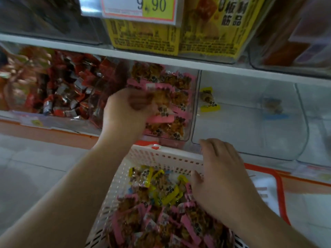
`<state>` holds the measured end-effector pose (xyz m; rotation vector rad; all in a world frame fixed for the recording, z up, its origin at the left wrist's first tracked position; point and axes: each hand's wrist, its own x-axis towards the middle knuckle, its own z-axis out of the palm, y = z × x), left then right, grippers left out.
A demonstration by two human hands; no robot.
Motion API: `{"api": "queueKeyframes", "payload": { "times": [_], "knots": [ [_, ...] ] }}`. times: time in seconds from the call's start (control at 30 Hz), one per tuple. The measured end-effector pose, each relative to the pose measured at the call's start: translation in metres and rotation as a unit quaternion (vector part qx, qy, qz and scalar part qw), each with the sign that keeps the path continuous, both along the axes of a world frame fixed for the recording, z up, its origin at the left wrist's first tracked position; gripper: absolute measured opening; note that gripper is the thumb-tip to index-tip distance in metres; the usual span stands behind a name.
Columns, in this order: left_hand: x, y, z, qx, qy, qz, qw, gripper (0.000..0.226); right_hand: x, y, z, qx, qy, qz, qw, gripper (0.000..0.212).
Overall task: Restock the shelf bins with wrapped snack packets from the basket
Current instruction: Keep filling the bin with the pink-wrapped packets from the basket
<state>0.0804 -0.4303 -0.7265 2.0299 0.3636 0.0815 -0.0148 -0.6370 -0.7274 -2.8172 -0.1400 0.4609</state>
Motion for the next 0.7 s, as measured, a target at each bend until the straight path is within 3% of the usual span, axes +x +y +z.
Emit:
{"api": "queueKeyframes", "payload": {
  "times": [0.27, 0.37, 0.6, 0.7],
  "knots": [
    [0.121, -0.024, -0.040, 0.097, -0.044, -0.018, 0.994, 0.031, 0.010, -0.005, 0.002, 0.012, 0.019, -0.002, 1.000, 0.060],
    [0.138, -0.031, -0.048, 0.136, -0.068, -0.028, 0.988, 0.030, 0.011, 0.002, -0.002, -0.012, 0.036, -0.009, 0.999, 0.057],
    [0.167, -0.036, -0.074, 0.271, -0.084, -0.039, 0.958, 0.038, 0.007, 0.002, -0.016, -0.027, -0.044, -0.023, 0.998, 0.062],
    [0.169, -0.038, -0.082, 0.277, -0.096, -0.032, 0.956, 0.030, 0.008, 0.004, -0.013, -0.030, -0.043, -0.029, 0.998, 0.058]
  ]
}}
